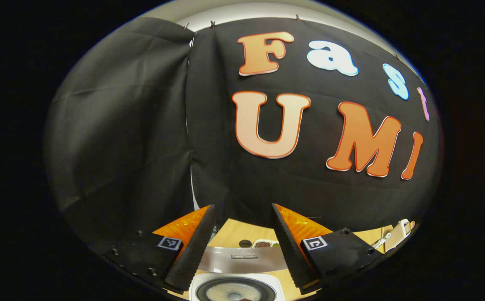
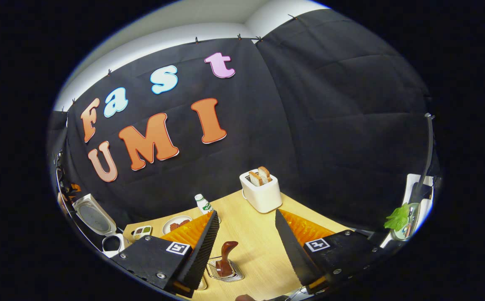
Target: Close the left gripper, press the button to open the rice cooker; take a wooden spoon from the chopstick holder with the right hand, scoop a spoonful of rice and pour it into the rice cooker, then put the wooden spoon back into the chopstick holder.
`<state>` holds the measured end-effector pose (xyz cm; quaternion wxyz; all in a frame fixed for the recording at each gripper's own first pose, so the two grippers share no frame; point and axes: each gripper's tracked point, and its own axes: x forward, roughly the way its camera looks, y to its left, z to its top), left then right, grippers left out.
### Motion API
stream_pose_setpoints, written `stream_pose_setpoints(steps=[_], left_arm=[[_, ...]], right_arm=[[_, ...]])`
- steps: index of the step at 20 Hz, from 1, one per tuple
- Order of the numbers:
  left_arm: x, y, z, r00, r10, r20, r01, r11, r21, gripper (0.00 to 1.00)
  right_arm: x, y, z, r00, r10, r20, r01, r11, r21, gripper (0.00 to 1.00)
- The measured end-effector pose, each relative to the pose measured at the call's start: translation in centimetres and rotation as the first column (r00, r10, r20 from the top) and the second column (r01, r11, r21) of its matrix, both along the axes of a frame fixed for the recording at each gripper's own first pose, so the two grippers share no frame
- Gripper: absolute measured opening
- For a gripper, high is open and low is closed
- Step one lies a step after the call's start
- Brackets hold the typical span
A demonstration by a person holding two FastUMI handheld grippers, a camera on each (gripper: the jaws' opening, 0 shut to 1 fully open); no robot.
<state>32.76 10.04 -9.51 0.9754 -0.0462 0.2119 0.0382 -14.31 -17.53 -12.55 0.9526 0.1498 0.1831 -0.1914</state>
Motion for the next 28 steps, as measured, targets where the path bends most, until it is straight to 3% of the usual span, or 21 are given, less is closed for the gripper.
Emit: stream_pose_setpoints(steps=[4,6,10,16,19,24,27,28], left_arm=[[0.1,0.1,-1.5,0.999,-0.020,-0.035,0.021,1.000,0.022,0.89],[-0.1,0.4,-1.7,0.998,-0.034,-0.053,0.038,0.996,0.079,0.90],[-0.9,0.2,-1.6,0.998,-0.044,-0.046,0.047,0.996,0.073,0.90],[-5.6,-0.6,-2.7,0.991,-0.079,-0.106,0.084,0.995,0.048,0.90],[-9.5,-1.3,-5.9,0.973,-0.082,-0.216,0.087,0.996,0.016,0.89],[-15.3,-2.5,-9.8,0.960,-0.102,-0.262,0.114,0.993,0.028,0.85],[-17.7,-2.7,-11.9,0.954,-0.098,-0.285,0.109,0.994,0.023,0.89],[-18.7,-2.8,-12.7,0.950,-0.100,-0.297,0.113,0.993,0.028,0.85]], right_arm=[[-0.5,-0.6,2.3,1.000,-0.005,0.021,0.006,0.998,-0.060,0.85],[0.0,-0.4,3.2,0.999,0.006,0.032,-0.003,0.997,-0.074,0.85],[1.9,0.5,4.8,0.997,0.045,0.056,-0.039,0.994,-0.106,0.85],[4.5,2.1,6.6,0.989,0.127,0.081,-0.113,0.980,-0.162,0.85],[5.7,3.0,6.5,0.983,0.159,0.086,-0.144,0.976,-0.161,0.85],[7.1,3.6,5.9,0.978,0.190,0.087,-0.176,0.973,-0.146,0.85],[7.6,4.1,5.5,0.973,0.211,0.091,-0.197,0.970,-0.141,0.85],[7.8,4.4,5.2,0.971,0.220,0.088,-0.207,0.969,-0.138,0.85]])
